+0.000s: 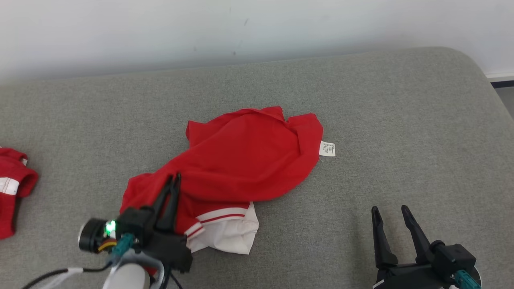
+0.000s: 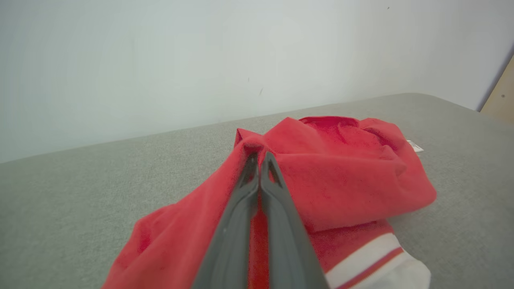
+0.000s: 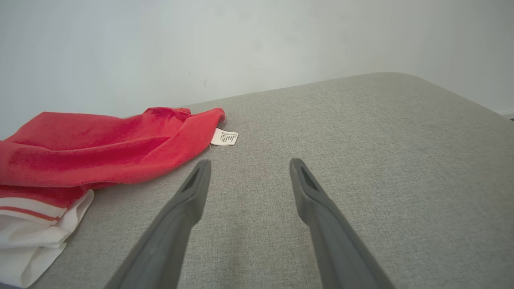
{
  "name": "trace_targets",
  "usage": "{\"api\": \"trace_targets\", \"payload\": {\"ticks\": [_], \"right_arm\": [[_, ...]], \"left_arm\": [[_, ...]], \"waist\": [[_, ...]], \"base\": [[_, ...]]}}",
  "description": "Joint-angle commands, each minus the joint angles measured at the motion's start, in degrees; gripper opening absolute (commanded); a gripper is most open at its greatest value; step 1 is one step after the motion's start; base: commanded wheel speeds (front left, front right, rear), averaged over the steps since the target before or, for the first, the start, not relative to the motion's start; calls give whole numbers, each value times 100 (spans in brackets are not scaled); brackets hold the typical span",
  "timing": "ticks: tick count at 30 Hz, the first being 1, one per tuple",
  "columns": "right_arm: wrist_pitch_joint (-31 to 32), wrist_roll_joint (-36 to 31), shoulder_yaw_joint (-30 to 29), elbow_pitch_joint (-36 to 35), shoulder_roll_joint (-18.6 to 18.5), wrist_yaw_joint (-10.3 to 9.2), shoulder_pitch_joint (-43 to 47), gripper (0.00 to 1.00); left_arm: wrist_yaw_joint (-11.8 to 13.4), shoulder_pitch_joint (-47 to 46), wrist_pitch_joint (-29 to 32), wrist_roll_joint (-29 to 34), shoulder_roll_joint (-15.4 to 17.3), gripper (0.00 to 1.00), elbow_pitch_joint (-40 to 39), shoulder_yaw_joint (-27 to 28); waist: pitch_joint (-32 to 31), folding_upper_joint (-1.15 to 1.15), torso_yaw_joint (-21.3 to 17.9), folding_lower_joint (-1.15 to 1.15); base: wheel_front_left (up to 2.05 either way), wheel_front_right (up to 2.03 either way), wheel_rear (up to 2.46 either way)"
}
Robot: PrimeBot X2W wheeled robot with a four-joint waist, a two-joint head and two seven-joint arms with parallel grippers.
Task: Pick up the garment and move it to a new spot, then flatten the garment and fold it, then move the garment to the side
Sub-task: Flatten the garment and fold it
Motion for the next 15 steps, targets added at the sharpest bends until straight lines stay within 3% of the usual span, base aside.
{"api": "trace_targets", "payload": {"ticks": [1, 9, 15], "right_arm": [[-6, 33, -29, -19, -7, 20, -40, 100], [-6, 28, 6, -43, -9, 20, -258, 100], [-6, 95, 81, -52, -7, 20, -421, 100]], "left_arm": [[-7, -234, -16, -12, 69, 0, -56, -17], [-39, -1551, 54, -385, 573, 0, 53, -462], [-34, -2439, 384, -992, 1071, 0, 608, -824]], "waist": [[28, 0, 16, 0], [194, 0, -75, 0], [417, 0, -287, 0]], "base": [[0, 0, 0], [0, 0, 0], [0, 0, 0]]}}
